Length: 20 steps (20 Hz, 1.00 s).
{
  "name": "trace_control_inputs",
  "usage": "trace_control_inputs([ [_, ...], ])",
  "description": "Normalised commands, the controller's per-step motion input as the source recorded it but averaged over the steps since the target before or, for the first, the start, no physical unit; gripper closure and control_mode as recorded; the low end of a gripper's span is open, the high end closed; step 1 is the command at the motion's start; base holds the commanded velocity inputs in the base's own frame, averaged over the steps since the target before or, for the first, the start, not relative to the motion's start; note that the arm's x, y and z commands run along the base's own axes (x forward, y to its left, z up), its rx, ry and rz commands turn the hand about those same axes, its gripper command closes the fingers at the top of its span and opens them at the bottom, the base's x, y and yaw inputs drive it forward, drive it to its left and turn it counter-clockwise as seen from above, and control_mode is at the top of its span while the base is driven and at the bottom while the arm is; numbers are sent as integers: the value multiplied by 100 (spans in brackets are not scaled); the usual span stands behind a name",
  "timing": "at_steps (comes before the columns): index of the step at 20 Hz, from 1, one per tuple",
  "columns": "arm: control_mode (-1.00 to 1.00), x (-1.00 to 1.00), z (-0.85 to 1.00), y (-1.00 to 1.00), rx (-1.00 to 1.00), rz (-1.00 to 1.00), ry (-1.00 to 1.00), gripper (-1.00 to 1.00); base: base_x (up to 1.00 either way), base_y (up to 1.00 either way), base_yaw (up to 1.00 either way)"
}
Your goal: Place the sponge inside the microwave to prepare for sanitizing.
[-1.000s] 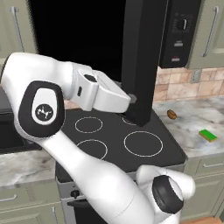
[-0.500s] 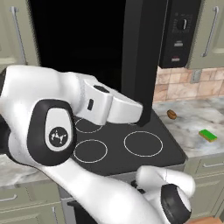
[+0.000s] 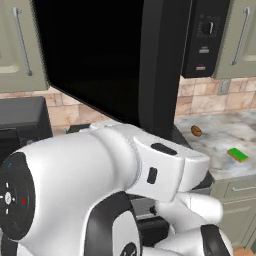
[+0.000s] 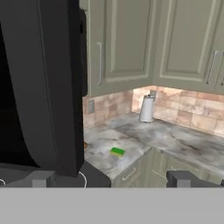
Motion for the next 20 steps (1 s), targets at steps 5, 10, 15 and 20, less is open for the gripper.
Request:
trace_control_inputs([
  [5, -100, -95, 5, -44, 13, 16, 0, -100, 0, 0, 0],
  [10, -100, -70, 15, -81, 30, 29, 0, -100, 0, 0, 0],
  [15, -100, -4, 13, -77, 43, 31, 17, -100, 0, 0, 0],
  [20, -100, 2, 12, -77, 50, 26, 25, -100, 0, 0, 0],
])
